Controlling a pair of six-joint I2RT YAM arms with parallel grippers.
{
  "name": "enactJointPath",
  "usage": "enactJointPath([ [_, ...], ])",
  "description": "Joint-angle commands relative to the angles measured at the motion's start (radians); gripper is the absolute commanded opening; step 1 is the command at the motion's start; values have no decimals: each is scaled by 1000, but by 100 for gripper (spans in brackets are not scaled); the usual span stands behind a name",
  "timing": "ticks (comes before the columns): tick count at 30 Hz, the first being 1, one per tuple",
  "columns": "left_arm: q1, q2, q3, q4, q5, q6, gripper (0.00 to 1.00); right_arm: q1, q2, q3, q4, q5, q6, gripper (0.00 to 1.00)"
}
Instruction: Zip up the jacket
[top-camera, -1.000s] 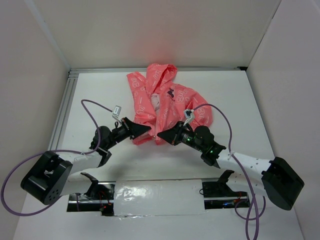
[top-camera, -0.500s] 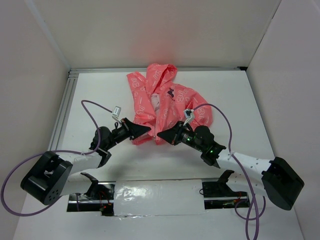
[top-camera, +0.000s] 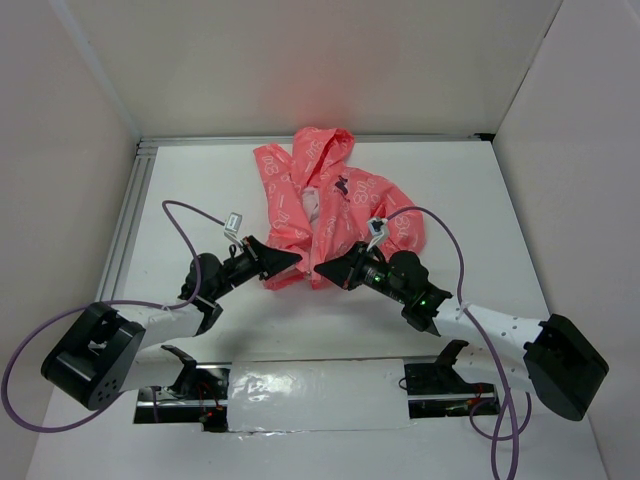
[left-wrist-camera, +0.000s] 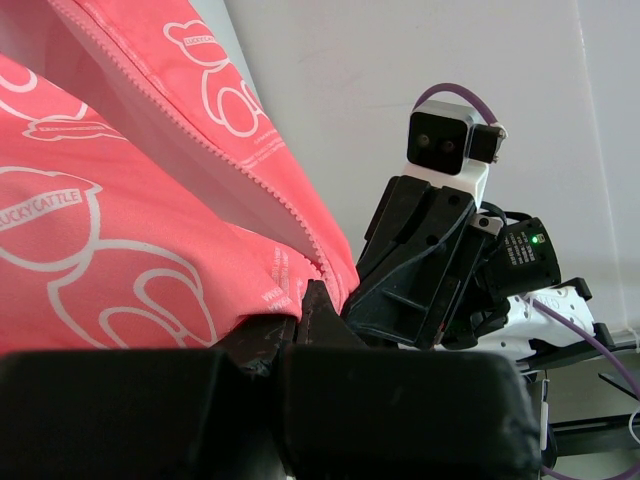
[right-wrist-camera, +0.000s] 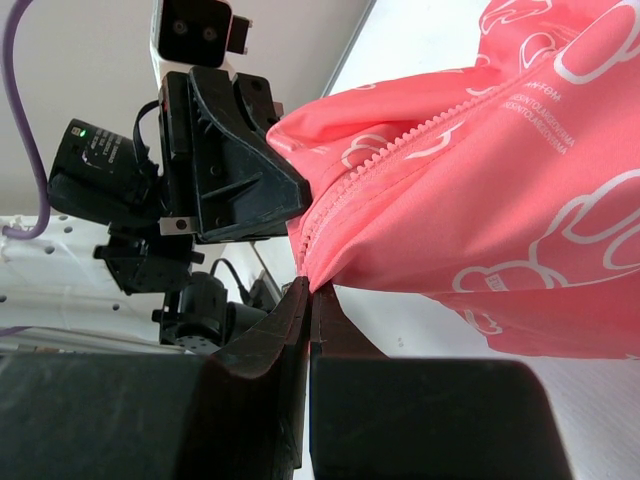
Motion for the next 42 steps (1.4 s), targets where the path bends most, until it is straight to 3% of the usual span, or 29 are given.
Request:
enactJointPath([
  [1,-5,-15,-10,105,15,1,0,-1,-26,46,45,8,-13,0],
  [42,-5,-81,8,-70,-23,57,0,-11,-28,36,45,-3,-4,0],
])
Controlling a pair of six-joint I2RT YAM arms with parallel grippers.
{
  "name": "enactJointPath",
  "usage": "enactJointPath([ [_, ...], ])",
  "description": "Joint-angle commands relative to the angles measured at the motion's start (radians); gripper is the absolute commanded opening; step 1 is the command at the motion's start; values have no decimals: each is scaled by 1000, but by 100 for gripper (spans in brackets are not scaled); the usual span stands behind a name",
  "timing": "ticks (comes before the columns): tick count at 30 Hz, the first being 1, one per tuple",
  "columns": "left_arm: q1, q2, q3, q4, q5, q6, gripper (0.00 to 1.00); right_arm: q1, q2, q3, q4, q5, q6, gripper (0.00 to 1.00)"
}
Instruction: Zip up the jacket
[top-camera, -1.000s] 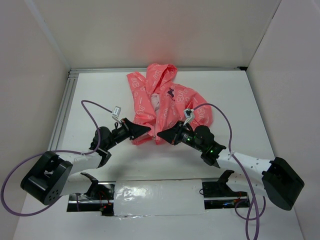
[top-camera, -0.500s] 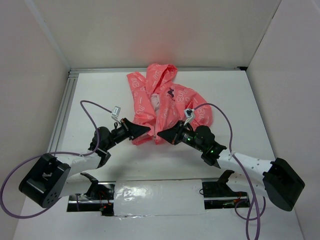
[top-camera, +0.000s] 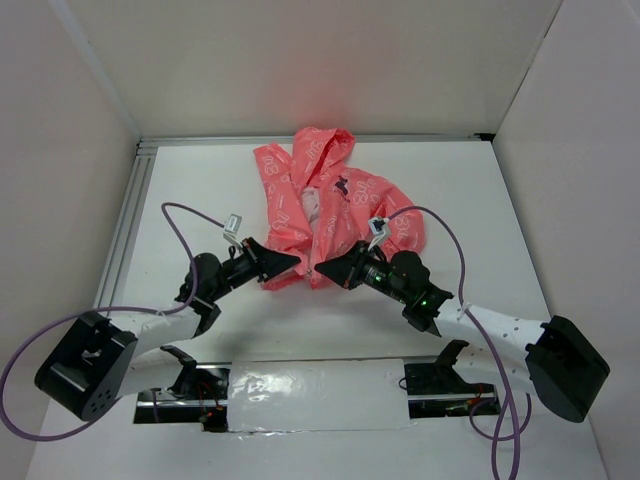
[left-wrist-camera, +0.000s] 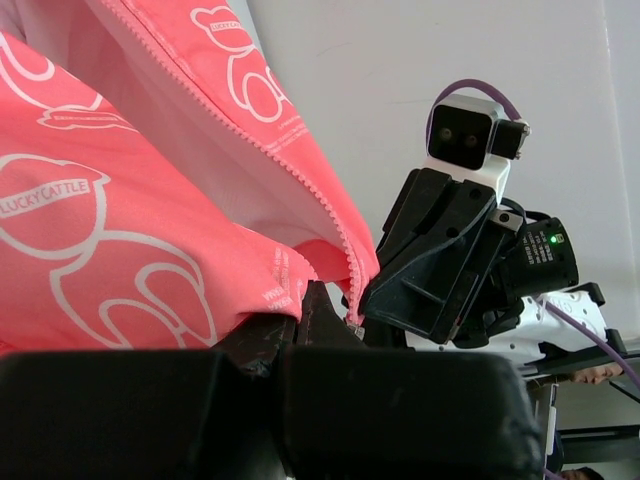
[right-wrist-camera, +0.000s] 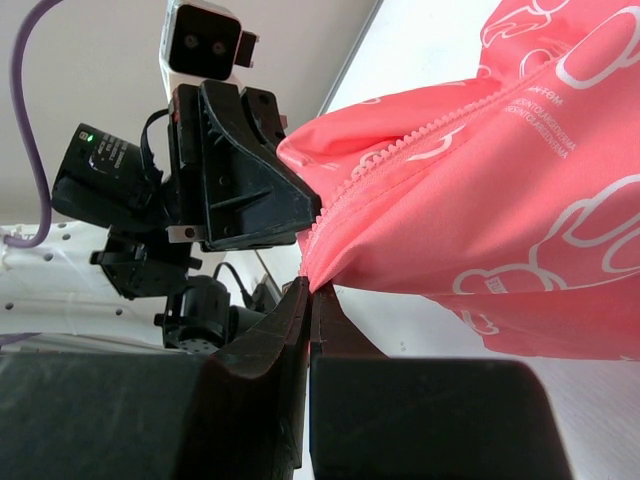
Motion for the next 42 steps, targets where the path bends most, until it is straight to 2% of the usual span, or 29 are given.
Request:
enactJointPath([
  [1,-5,-35,8,25,-16,37,0,-6,-15,36,45,-6,-4,0],
  [10,-5,-66,7,38,-34,23,0,-6,-81,-17,25,5,5,0],
  [17,-5,-46,-3,95,-25,-6,0,-6,-6,-8,71,-37,14,0],
  [42,-5,-8,7,112,-6,3,0,-6,32,42,83,-57,-15,0],
])
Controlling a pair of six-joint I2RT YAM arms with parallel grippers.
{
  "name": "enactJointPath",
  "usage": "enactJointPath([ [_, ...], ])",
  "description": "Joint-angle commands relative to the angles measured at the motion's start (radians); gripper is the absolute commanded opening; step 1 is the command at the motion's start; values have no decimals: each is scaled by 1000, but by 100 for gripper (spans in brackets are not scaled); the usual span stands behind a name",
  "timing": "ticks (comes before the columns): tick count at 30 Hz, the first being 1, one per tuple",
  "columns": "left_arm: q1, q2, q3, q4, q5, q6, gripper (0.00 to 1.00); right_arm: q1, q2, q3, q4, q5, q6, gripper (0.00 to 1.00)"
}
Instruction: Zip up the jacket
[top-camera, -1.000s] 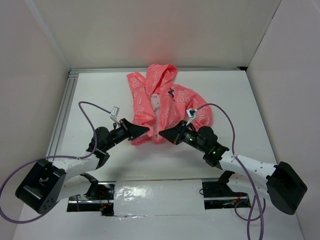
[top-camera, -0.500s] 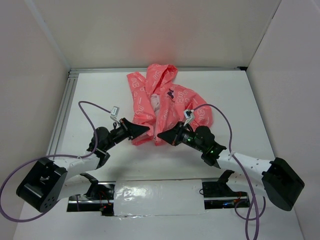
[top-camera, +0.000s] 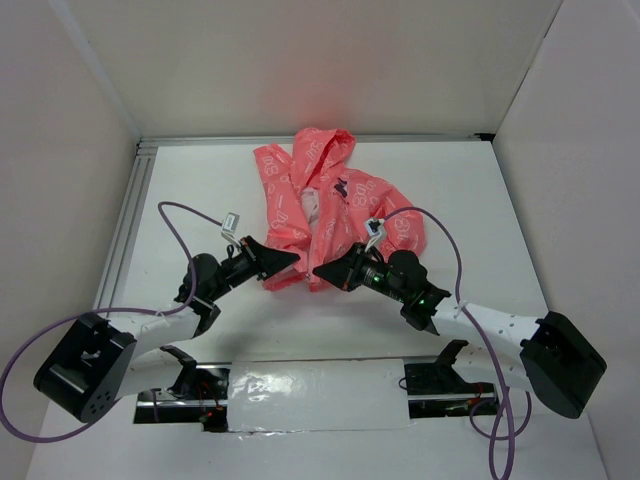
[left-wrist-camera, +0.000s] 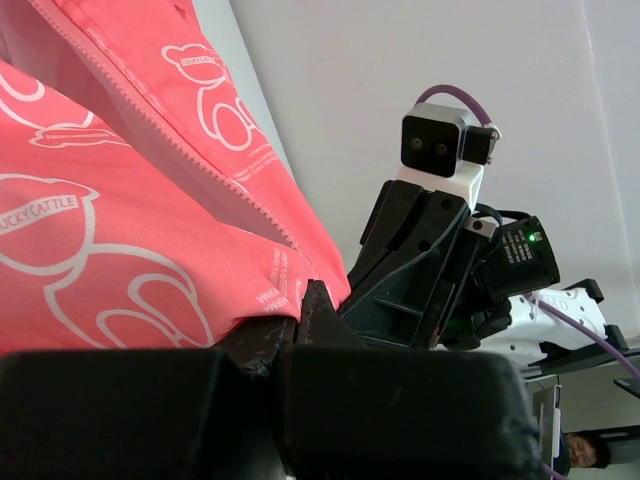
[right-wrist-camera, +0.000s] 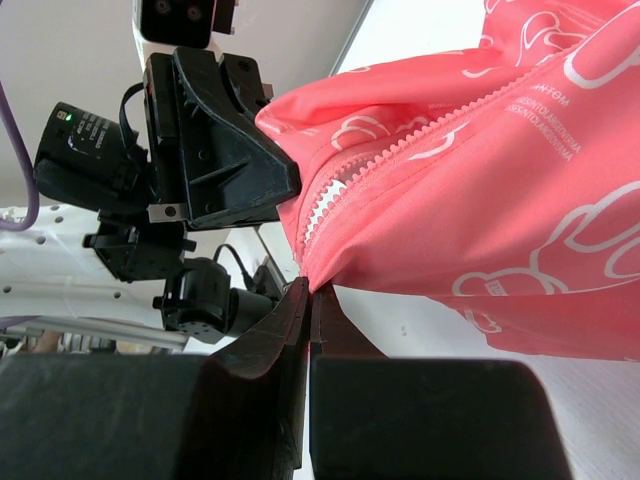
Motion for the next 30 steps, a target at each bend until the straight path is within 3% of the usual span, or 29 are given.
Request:
enactJointPath([
  [1,-5,5,7,84,10,-6,0,-3,0,42,75,-6,-17,0],
  [30,-5,-23,-12,76,1,-15,0,-3,-19,42,64,23,-17,0],
])
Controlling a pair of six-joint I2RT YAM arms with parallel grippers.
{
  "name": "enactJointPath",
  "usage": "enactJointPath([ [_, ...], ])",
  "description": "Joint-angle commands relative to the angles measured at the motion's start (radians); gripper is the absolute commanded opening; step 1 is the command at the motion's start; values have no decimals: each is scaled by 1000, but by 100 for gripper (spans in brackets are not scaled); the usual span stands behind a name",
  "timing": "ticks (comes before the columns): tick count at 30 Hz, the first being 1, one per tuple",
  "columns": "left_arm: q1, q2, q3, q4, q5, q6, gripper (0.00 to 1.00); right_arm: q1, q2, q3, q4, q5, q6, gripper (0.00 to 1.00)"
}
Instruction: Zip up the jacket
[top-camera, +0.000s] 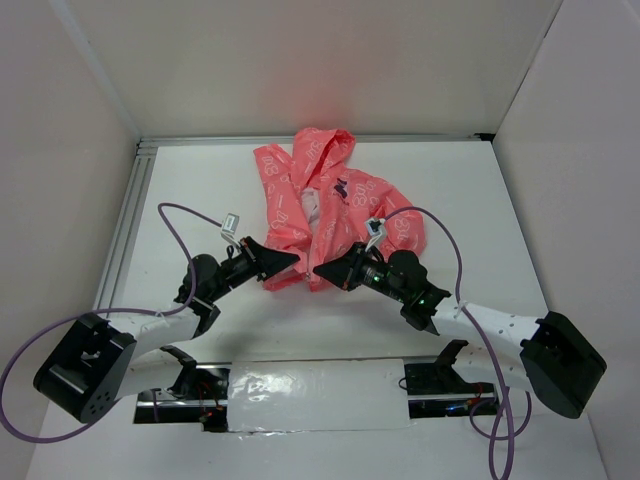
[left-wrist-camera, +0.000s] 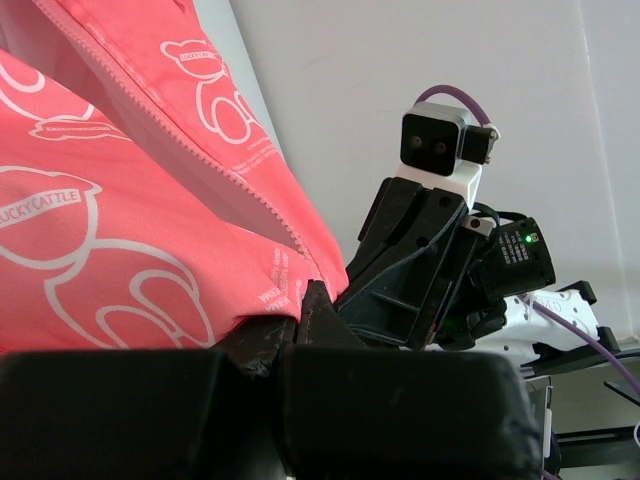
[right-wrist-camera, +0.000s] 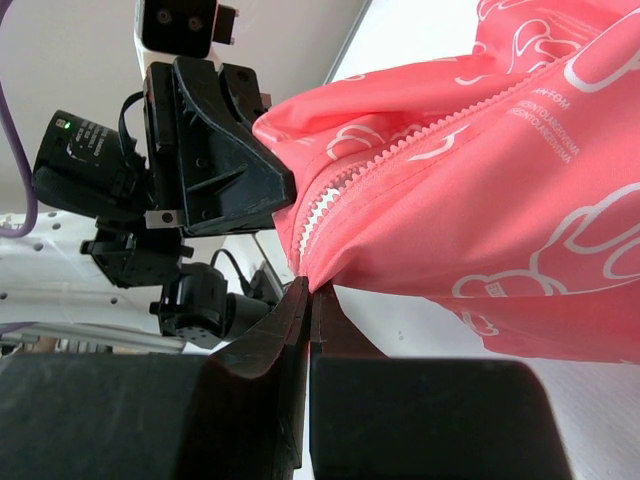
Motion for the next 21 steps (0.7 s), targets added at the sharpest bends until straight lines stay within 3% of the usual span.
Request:
enactJointPath([
  [1,-5,-20,-6,76,-1,4,0,-3,-29,42,63,8,-15,0],
  [21,-5,-2,-15,95,-1,4,0,-3,-18,51,74,8,-24,0],
])
